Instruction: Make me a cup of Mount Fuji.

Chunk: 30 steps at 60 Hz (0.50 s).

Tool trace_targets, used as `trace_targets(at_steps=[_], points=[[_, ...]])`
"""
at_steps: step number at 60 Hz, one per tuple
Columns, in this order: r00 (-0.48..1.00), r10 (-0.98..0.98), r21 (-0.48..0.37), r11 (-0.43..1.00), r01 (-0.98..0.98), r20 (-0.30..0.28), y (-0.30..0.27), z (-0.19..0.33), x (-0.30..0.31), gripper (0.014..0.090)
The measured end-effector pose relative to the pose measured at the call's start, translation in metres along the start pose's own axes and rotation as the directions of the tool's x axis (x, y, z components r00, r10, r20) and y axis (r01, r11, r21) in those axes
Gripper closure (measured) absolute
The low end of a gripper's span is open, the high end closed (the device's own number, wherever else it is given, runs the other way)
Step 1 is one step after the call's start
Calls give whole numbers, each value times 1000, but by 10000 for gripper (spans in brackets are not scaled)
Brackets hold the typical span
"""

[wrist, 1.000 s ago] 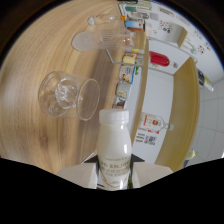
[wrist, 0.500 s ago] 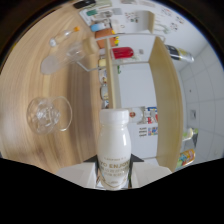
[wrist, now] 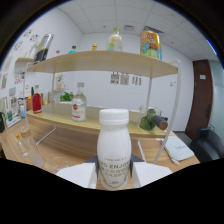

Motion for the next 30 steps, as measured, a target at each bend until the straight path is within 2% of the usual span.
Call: trace_targets(at_steps=[18, 24, 30], points=[[993, 109, -148, 984, -103, 34, 71, 34, -9, 562], [994, 98, -160, 983, -89, 50, 71, 35, -13, 557], [994, 104, -166, 981, -96, 40, 73, 31, -12, 549]])
